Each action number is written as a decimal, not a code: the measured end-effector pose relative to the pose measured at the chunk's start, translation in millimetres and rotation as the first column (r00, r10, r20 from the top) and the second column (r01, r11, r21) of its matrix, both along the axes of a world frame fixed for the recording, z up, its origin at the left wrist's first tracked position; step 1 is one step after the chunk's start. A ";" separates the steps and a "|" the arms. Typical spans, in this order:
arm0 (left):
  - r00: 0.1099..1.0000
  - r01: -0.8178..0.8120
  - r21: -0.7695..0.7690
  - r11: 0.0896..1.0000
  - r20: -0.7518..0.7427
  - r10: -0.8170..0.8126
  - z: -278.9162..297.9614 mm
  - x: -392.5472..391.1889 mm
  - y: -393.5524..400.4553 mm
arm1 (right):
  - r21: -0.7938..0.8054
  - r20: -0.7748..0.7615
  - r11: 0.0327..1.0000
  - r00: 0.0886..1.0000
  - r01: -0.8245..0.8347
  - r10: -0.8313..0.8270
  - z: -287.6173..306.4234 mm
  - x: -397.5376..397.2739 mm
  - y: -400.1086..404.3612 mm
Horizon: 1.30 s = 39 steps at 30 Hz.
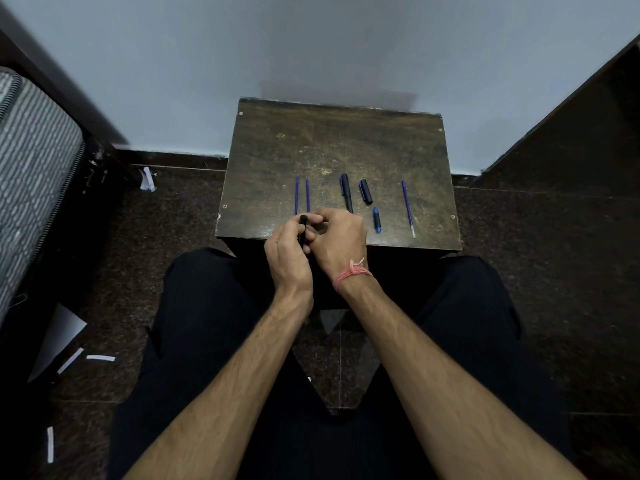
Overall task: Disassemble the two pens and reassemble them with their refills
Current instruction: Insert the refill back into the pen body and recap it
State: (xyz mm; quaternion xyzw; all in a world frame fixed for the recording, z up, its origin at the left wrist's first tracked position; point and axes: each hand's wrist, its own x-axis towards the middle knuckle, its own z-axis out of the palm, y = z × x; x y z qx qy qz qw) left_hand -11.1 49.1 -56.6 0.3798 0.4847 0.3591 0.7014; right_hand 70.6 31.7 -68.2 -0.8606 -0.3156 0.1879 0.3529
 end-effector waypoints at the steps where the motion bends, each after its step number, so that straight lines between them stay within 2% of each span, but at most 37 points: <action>1: 1.000 -0.001 0.003 1.000 -0.002 0.001 -0.2 -0.2 -0.1 | 0.002 0.001 1.000 1.000 -0.001 0.001 0.0 -0.2 0.6; 13: 1.000 -0.005 -0.001 1.000 -0.010 0.005 -1.0 0.1 1.1 | -0.024 0.061 0.999 0.998 -0.023 0.024 0.3 0.4 2.5; 39: 1.000 0.000 0.016 1.000 -0.031 0.001 -1.1 -0.6 0.6 | -0.054 0.076 0.998 0.996 -0.039 0.043 -0.9 0.7 4.2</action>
